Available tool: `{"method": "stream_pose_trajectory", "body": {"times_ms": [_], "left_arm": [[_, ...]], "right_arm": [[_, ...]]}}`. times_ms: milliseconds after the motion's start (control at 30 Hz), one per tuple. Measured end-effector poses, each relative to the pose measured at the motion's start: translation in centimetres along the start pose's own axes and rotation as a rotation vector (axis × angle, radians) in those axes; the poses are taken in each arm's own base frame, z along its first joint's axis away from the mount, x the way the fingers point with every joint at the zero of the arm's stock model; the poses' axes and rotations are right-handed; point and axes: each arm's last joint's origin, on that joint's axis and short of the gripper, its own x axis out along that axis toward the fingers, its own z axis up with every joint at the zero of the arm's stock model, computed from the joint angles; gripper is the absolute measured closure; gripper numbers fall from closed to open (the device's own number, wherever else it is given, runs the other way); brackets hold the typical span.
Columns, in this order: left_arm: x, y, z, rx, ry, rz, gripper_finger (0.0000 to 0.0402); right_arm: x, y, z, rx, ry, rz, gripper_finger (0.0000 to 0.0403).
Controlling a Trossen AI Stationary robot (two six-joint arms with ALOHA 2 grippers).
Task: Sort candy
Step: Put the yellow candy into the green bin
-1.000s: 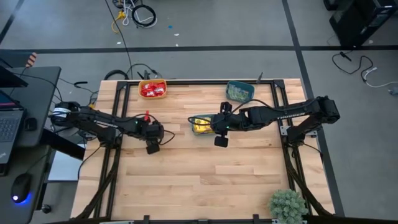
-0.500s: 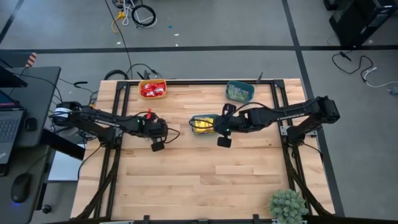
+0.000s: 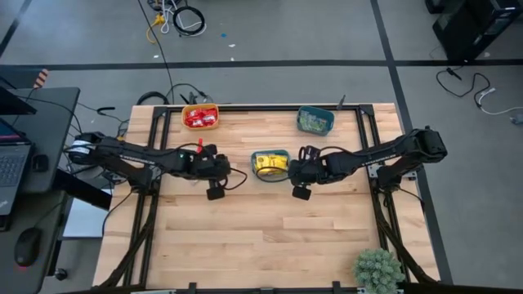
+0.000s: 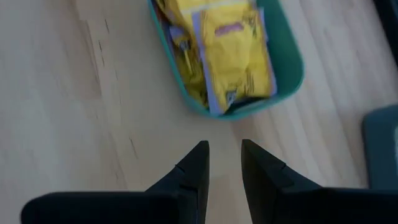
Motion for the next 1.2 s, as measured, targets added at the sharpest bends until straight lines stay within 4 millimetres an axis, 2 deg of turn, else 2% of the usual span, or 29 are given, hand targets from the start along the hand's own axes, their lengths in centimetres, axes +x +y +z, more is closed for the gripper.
{"method": "stream_pose_trajectory", "body": {"times_ms": [100,200,467,667,800,933,1200], "left_arm": [[-0.8,-0.4,0.8,0.020,-0.035,-0.016,0.0401],[-1.0,-0.6,0.7,0.033,-0.021,-0.014,0.0398],[-0.8,0.2,-3.2,0.058,0.301,0.102,0.0332],[1.3,0.3,-6.2,-0.074,0.382,0.137,0.0266],[2.9,0.7,-7.8,-0.153,0.398,0.116,0.0239],[3.9,1.5,-9.0,-0.223,0.414,0.131,0.0229],[4.7,2.5,-9.2,-0.311,0.384,0.133,0.0231]], "right_arm": [[0.5,0.2,-0.8,0.016,0.012,-0.002,0.0323],[0.9,0.6,-1.1,0.037,-0.007,0.008,0.0323],[0.6,1.8,-1.5,0.033,-0.041,0.039,0.0320],[0.5,2.2,-1.2,0.030,-0.077,0.058,0.0317],[0.5,2.2,-1.2,0.020,-0.086,0.062,0.0316],[0.5,2.2,-1.1,0.019,-0.088,0.063,0.0315],[0.5,2.3,-1.1,0.019,-0.090,0.064,0.0315]]}}
